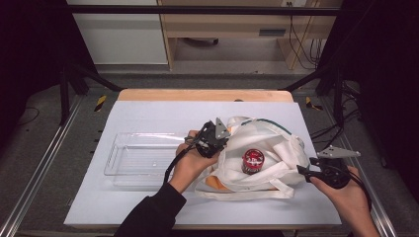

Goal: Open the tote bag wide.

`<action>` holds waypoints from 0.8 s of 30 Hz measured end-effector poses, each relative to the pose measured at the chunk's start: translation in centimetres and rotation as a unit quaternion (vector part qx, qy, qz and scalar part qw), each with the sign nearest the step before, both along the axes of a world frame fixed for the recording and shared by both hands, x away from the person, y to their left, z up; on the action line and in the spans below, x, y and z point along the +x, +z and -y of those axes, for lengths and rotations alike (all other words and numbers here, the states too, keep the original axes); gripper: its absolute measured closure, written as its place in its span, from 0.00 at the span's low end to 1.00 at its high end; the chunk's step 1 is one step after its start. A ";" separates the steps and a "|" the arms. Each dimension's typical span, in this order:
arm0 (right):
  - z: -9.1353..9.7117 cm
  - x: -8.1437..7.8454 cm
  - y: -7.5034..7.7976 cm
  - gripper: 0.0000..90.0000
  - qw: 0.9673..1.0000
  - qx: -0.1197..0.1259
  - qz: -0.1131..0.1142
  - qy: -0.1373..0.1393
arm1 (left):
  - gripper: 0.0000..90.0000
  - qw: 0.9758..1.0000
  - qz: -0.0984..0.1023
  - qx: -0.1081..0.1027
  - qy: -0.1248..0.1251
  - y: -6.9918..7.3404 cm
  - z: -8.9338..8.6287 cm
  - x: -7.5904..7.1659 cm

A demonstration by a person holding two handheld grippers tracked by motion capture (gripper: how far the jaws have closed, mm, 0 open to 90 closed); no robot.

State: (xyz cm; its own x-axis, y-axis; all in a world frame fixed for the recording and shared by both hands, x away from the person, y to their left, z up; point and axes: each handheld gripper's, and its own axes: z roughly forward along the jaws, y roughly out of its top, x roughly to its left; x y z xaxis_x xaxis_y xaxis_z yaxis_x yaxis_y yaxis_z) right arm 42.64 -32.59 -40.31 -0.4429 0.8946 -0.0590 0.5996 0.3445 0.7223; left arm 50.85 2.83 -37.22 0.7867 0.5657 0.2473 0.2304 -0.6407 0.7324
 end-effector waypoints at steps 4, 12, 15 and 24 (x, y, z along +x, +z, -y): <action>0.0 -0.1 -0.7 0.58 1.000 -0.002 -0.008 0.003 | 0.93 1.000 0.004 -0.006 0.010 0.3 -1.1 0.3; 0.0 -0.4 -1.0 0.66 1.000 -0.014 -0.014 0.009 | 0.94 0.999 0.006 0.000 0.036 0.0 -3.3 1.2; 0.0 -0.4 -1.1 0.68 1.000 -0.014 -0.012 0.009 | 0.94 0.999 0.001 -0.001 0.037 -0.3 -3.6 1.4; -0.2 -0.6 -0.9 0.73 1.000 -0.024 -0.008 0.014 | 0.95 0.999 -0.003 0.006 0.037 -0.7 -3.7 1.3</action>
State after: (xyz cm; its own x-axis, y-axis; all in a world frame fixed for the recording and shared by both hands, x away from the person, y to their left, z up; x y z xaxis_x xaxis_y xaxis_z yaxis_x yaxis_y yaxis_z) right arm 42.07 -32.41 -41.22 -0.4686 0.8785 -0.0933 0.6015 0.3946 0.6946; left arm 52.16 6.58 -37.88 0.7438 0.6195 0.2510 0.2815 -0.6309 0.7230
